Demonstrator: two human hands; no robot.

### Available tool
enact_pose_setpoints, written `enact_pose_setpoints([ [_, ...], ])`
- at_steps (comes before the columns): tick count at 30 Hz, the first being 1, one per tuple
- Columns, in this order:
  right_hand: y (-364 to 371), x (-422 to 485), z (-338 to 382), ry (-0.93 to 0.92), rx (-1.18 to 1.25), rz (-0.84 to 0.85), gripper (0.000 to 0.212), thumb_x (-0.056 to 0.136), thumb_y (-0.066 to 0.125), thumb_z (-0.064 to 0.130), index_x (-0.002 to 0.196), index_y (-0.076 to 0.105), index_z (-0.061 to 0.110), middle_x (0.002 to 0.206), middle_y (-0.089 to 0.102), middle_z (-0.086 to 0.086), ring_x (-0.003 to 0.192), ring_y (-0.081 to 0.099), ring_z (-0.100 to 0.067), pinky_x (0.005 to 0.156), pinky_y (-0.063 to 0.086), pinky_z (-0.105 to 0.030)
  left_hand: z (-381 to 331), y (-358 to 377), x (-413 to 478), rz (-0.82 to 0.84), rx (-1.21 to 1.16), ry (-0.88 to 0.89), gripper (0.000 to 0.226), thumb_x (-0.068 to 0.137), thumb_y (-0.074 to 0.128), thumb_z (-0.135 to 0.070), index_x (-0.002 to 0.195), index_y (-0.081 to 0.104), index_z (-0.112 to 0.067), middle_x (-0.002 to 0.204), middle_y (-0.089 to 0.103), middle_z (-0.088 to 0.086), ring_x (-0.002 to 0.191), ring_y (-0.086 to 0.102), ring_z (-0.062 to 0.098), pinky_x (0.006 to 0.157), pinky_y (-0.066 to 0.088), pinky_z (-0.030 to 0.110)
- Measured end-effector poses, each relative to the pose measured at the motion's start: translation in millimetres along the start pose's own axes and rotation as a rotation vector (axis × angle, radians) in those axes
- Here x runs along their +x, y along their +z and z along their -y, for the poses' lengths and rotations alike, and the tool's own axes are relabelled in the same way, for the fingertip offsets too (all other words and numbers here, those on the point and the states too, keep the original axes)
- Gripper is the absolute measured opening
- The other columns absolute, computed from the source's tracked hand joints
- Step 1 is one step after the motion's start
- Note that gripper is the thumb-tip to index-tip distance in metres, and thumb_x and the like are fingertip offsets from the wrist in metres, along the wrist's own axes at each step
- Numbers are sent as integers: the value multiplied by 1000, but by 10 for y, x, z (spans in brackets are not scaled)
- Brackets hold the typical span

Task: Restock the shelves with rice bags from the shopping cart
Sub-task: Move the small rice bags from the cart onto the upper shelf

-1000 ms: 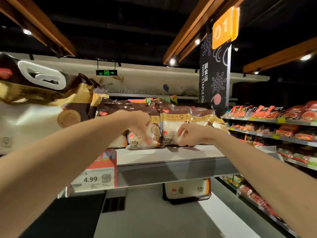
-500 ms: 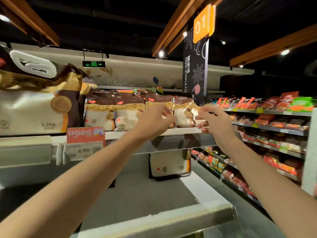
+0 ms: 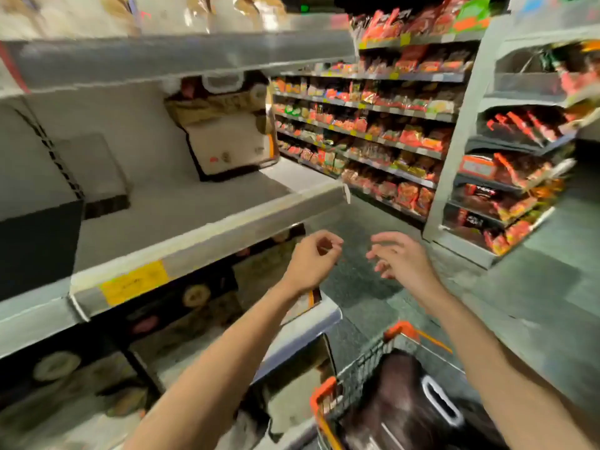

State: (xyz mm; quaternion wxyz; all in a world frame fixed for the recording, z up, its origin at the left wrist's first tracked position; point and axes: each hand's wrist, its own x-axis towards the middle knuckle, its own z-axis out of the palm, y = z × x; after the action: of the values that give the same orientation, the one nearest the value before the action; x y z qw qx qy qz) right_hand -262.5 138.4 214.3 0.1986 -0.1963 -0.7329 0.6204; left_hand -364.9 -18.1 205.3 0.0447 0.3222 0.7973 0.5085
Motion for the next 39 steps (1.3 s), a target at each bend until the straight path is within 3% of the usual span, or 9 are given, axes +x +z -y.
enact_pose_setpoints([
  [5,-225,-880,-1254,294,-66,-164,22,91,57,-8,92,58,14,73,61,-11,42,51,1,43,40,-12,669,864,-555,296,-86,-243,22,90,64,-12,76,59,-27,73,62,-1,63,57,13,69,46,30],
  [11,-321,-2356,-2456,669,-287,-291,22,88,65,-1,109,64,7,91,64,-2,92,59,-19,76,48,-16,1535,1724,-1588,804,91,-375,25,83,71,-28,101,67,-11,96,70,7,94,67,23,90,52,38],
  [14,-288,-2661,-2379,670,-299,-467,16,87,69,5,103,69,10,83,69,4,76,64,-13,76,53,-29,1587,1917,-1972,926,59,-471,19,85,70,-17,101,63,-11,93,64,12,93,63,25,86,55,38],
  [18,-357,-2875,-2295,715,-285,-685,18,86,71,12,104,69,16,90,68,4,84,63,-12,80,47,-21,1519,2127,-2166,943,61,-405,15,89,68,-6,104,69,-4,94,69,11,86,60,15,67,46,12],
  [22,-498,-3225,-2290,802,-303,-856,23,86,71,15,108,66,14,95,67,1,89,62,-14,85,50,-27,1354,2243,-2226,1035,-10,-481,11,91,69,-20,101,64,-20,95,67,2,94,63,20,91,53,41],
  [26,-706,-3473,-2300,818,-398,-936,27,86,73,23,110,65,14,92,65,1,86,62,-16,78,49,-27,1159,2457,-2245,977,-170,-671,40,94,67,-21,128,48,-14,104,65,3,102,64,22,92,55,41],
  [30,-1002,-3447,-2331,813,-311,-809,24,88,71,29,105,64,14,92,66,5,85,62,-12,79,50,-27,1016,2724,-2207,886,-386,-956,33,94,65,-23,123,55,-11,106,70,5,94,67,17,69,54,29],
  [35,-1260,-3242,-2366,792,-80,-562,40,89,69,35,121,61,14,108,68,-2,90,67,-13,72,59,-27,979,2899,-2198,737,-348,-931,38,91,70,-27,112,66,4,105,73,15,101,70,30,88,56,38],
  [39,-1394,-3070,-2354,798,183,-486,46,86,73,35,121,59,8,118,63,-3,97,63,-10,67,57,-22,819,2868,-2216,713,-557,-993,29,93,67,-20,110,66,3,99,74,18,82,73,26,65,60,35],
])
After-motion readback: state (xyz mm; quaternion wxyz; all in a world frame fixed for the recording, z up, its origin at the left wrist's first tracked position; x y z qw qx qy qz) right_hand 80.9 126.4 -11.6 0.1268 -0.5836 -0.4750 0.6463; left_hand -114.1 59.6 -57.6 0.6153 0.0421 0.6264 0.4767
